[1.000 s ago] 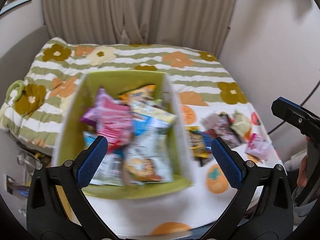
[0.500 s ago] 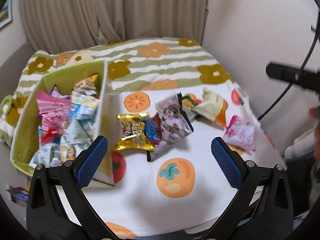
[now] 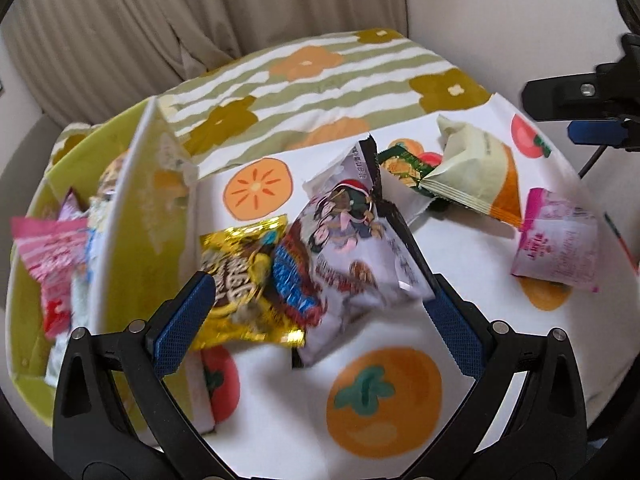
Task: Organize snacks
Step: 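Grasp the purple cartoon bag with the left tool while the right tool grasps the cream-orange bag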
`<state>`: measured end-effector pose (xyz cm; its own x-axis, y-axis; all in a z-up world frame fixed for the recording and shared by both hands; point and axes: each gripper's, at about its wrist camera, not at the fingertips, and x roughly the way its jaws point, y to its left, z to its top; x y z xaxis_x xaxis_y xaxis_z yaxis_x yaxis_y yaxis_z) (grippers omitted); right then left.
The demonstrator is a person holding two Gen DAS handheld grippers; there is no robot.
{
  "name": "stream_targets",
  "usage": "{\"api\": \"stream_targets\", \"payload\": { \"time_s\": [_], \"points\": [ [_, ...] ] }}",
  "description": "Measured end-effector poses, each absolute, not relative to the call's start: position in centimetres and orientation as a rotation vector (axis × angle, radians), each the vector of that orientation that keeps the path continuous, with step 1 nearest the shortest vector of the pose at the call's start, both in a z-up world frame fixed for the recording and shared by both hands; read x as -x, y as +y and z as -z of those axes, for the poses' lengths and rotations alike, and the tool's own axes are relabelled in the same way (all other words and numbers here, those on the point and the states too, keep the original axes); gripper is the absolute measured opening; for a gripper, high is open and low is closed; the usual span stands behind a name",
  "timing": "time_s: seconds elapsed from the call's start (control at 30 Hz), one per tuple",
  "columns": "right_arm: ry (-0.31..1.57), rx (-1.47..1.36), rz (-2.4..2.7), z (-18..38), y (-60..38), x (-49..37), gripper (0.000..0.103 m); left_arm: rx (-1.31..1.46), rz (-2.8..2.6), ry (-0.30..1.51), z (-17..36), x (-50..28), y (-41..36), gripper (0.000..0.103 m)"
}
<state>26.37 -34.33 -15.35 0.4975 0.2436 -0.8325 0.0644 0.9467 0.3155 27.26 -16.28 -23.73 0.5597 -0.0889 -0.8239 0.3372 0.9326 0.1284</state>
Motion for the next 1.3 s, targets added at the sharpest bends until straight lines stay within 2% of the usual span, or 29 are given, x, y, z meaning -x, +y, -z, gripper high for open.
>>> {"api": "stream_targets", "payload": {
  "time_s": [0.27,0.53,0.67,0.7,0.77,0.83,0.87,0.97,1.03,1.2,1.3],
  "points": [
    [1.143,-0.442,0.026,20.1,-35.3,-30.2,0.102,-0.367,0.243,0.967,26.3,-29.9,-17.1,0.102],
    [1.173,-0.516,0.155,22.3,-35.9,-31.5,0.102,-0.42,0.283,1.008,28.3,-31.2,-18.1,0.078],
    [1.19,-0.514,0.174,23.0,-35.7,-32.0,0.102,-0.457,0.279,0.996,28.5,-31.2,-18.6,0.073],
    [1.188,-0.513,0.178,23.0,-35.8,-32.1,0.102,-0.455,0.283,0.997,28.4,-31.1,-18.6,0.066],
    [1.184,-0.513,0.184,23.2,-35.8,-32.2,0.102,-0.441,0.293,1.008,28.4,-31.2,-18.6,0.059],
    [1.19,-0.513,0.189,23.5,-35.8,-32.4,0.101,-0.438,0.294,1.01,28.5,-31.3,-18.6,0.058],
    [1.194,-0.513,0.191,23.7,-35.9,-32.6,0.1,-0.436,0.295,1.011,28.4,-31.3,-18.7,0.058],
    [1.2,-0.515,0.181,24.1,-35.8,-32.7,0.084,-0.429,0.296,1.01,28.2,-31.3,-18.6,0.057],
    [1.197,-0.506,0.182,24.1,-35.6,-32.6,0.081,-0.416,0.297,1.014,28.0,-31.2,-18.6,0.057],
    [1.183,-0.462,0.163,23.7,-35.2,-32.4,0.067,-0.393,0.297,1.003,27.0,-30.7,-18.4,0.057],
    [1.168,-0.453,0.147,23.1,-35.1,-32.0,0.065,-0.377,0.296,0.998,26.4,-30.2,-18.3,0.057]
  ]
}}
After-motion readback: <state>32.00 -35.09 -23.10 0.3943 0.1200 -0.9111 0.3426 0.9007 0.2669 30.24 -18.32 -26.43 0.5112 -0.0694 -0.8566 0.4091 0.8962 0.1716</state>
